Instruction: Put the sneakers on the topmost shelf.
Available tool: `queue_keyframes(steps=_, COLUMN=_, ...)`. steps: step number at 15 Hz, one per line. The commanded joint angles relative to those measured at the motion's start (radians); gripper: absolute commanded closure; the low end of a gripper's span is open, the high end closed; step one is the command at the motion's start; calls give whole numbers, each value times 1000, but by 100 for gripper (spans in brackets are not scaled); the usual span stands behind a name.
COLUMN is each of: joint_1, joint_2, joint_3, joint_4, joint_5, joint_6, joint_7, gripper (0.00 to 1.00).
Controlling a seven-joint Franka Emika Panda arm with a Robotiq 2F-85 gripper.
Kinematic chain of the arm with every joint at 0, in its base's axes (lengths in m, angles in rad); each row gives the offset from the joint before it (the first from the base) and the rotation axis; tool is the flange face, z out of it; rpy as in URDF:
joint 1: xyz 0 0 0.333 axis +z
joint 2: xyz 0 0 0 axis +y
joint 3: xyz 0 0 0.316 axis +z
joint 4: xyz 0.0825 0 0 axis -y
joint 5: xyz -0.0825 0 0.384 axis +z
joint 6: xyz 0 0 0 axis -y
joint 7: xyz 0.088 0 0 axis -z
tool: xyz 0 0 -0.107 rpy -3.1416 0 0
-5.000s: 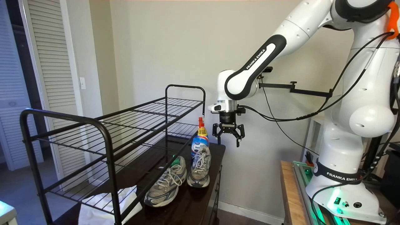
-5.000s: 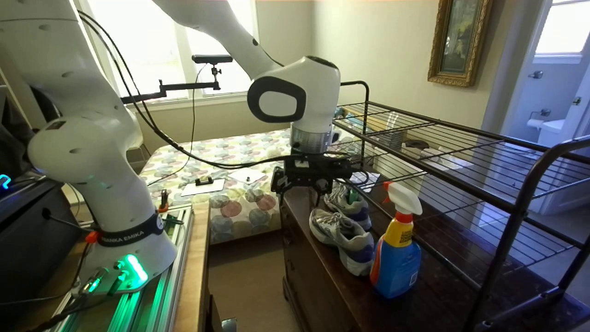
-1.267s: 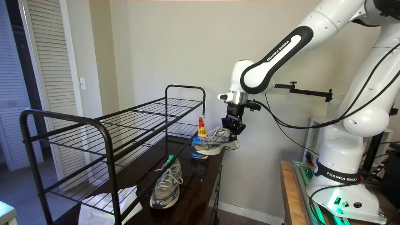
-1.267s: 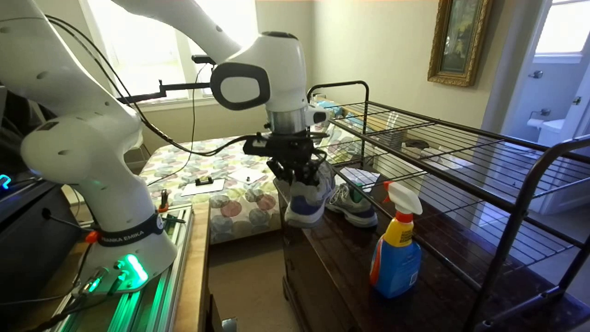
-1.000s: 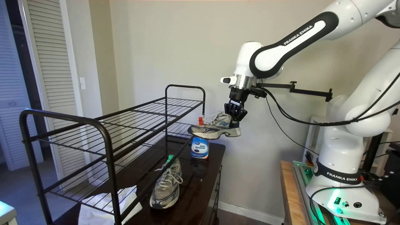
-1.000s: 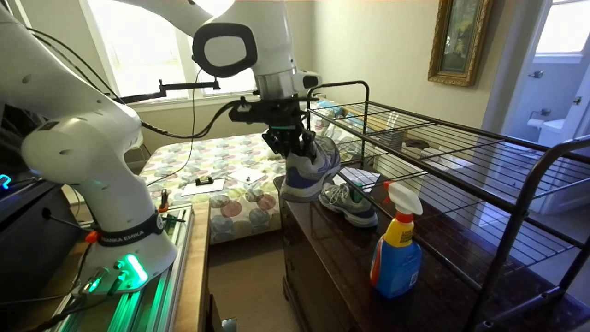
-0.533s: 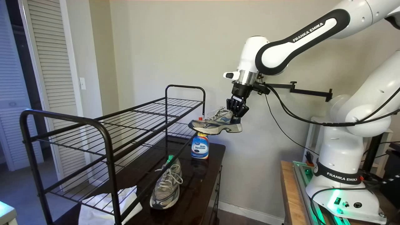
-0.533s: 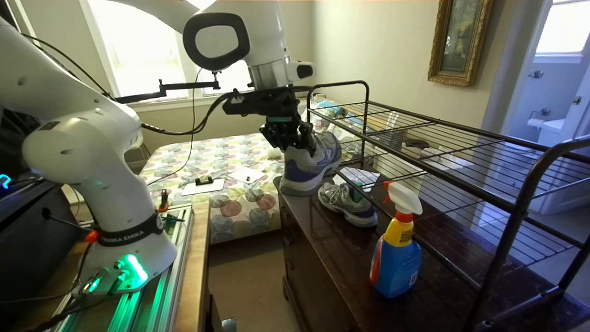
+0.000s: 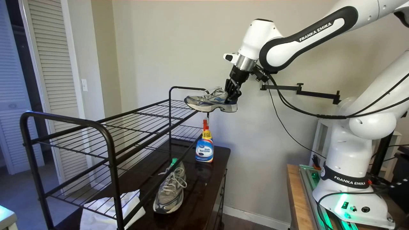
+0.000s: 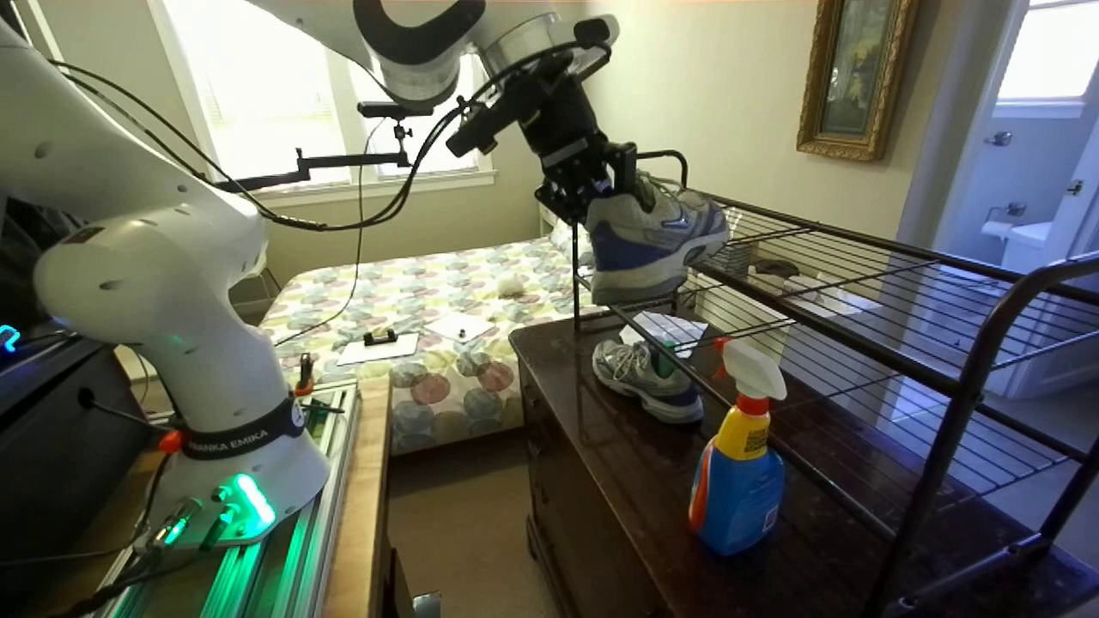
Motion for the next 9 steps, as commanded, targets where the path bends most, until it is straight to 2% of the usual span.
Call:
queue_keyframes(steps=1, joint_1=-45, joint_2=124, joint_3=109, joint_4=243, joint_5=-92, joint_6=-210, joint_7=101, gripper=97)
queue_keyframes(steps=2, joint_1=-47, joint_2=153, joint_3=133, joint_4=296, joint_5=-95, joint_6=-293, joint_7=111, gripper=97)
queue_keyframes(steps=4, joint_1=-15, joint_2=222, joint_3=141, joint_4=409, joint_5=-11, joint_6=-436, joint_7=51, gripper=97)
queue_keyframes(steps=5, joint_1=74, joint_2=266, joint_3=76, joint_4=463, joint_5=-15, joint_6=-500, joint_7=67, gripper=97)
queue_keyframes(steps=6, joint_1=94, joint_2=302, joint_3=62, joint_4=516, joint_5=32, joint_6=-538, joint_7=51, gripper=97)
queue_keyframes(steps=8, joint_1=139, joint_2=366, joint_3=16, joint_4=615, joint_5=146, joint_6=-542, joint_7=32, gripper=97)
queue_keyframes(steps=9, joint_1=135, joint_2=267, joint_3=27, joint_4=467, joint_5=55, joint_6=-489, joint_7=71, gripper=97)
